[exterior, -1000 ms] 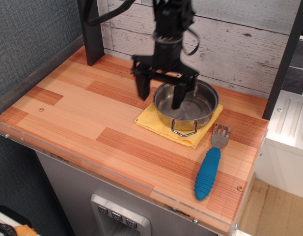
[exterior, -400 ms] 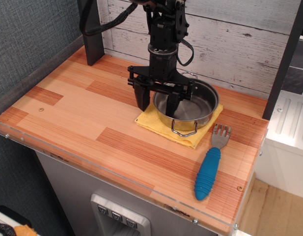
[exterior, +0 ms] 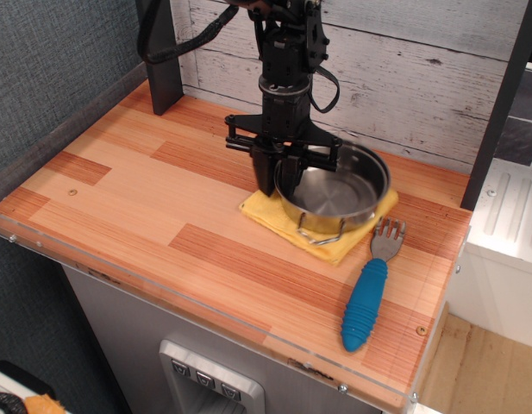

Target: Move pot to front of table, left of middle.

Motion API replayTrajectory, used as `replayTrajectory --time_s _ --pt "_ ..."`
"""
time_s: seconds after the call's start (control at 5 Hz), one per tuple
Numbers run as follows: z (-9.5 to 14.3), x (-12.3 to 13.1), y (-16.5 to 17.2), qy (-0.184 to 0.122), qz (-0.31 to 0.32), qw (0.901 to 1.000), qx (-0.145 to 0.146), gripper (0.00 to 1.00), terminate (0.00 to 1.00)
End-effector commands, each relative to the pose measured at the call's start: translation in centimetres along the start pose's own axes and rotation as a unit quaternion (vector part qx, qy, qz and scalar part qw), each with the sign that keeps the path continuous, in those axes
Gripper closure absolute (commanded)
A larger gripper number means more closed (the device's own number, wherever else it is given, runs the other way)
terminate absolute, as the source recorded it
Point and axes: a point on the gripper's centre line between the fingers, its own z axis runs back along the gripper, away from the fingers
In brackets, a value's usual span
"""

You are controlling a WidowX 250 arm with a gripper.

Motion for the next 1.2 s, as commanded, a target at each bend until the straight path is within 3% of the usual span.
replayTrajectory --time_s 0.0,0.4,0.6,1.0 --pt "3.4 0.1 0.5 -0.048 0.012 0.9985 -0.024 1.00 0.00" --pt "6.3 -0.5 0.6 -0.093 0.044 0.9940 -0.038 1.00 0.00" --pt "7.4 -2.1 1.1 -0.105 0.133 0.9852 -0.024 1.00 0.00" --pt "6.1 -6.6 3.1 -0.087 0.280 0.9561 0.002 1.00 0.00"
